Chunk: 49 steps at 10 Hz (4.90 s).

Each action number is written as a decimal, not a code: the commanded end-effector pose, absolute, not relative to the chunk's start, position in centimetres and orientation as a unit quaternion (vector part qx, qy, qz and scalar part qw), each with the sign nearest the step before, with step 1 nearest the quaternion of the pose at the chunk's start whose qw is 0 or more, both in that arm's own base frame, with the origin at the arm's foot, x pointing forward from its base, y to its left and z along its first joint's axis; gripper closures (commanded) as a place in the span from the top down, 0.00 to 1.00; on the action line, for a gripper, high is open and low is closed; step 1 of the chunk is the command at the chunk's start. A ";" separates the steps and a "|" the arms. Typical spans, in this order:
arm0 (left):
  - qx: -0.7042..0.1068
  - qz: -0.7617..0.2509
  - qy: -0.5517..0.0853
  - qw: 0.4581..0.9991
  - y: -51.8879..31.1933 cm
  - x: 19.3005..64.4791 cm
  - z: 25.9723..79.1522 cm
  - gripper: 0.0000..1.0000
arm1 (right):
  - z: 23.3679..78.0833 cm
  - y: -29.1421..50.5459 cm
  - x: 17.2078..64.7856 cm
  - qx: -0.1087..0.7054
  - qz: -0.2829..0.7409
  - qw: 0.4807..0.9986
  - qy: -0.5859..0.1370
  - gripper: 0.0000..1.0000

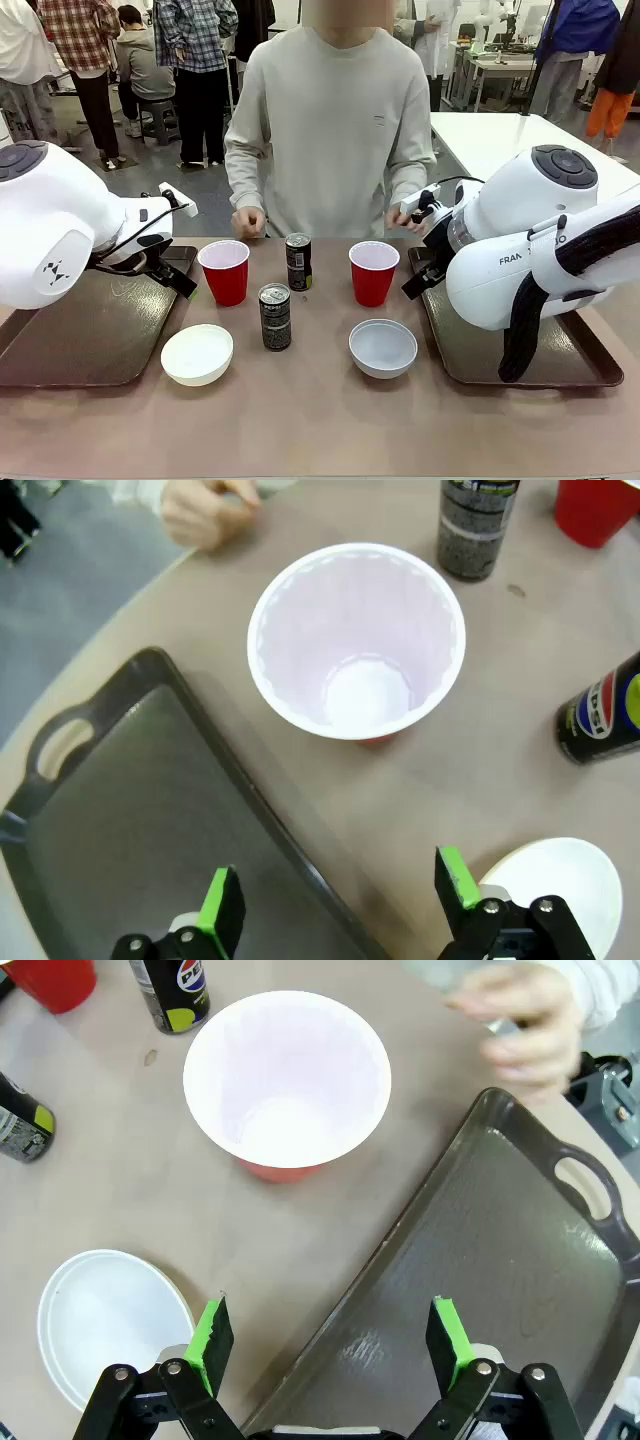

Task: Prepare tableware on both trays.
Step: Pick up a Picnic Bowl from the table and place it on a Handle tray.

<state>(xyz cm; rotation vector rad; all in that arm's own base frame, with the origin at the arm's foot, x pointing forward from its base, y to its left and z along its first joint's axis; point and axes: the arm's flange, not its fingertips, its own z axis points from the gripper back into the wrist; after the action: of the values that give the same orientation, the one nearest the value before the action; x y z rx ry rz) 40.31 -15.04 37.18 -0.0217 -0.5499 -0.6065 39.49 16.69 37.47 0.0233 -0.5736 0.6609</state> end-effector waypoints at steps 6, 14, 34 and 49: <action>-0.011 -0.295 -0.267 0.917 -15.0 40.3 37.2 1.00 | 37.5 16.7 39.5 0.011 0.320 0.906 -0.278 1.00; 0.004 -0.294 -0.248 0.923 -14.9 38.6 38.2 1.00 | 38.5 16.6 38.0 0.006 0.299 0.925 -0.236 1.00; -0.393 -0.050 -0.240 0.886 10.3 28.2 46.9 1.00 | 42.2 -11.8 23.2 0.342 0.072 0.882 -0.317 1.00; -0.380 -0.043 -0.242 0.892 7.5 31.2 50.1 1.00 | 48.3 -13.2 27.0 0.318 0.139 0.903 -0.254 1.00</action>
<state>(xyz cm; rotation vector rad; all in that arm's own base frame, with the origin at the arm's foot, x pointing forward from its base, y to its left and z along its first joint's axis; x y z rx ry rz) 31.13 7.72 50.03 -0.7818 -0.5026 -0.0866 26.99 -13.10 48.37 0.6499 -0.5226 0.2864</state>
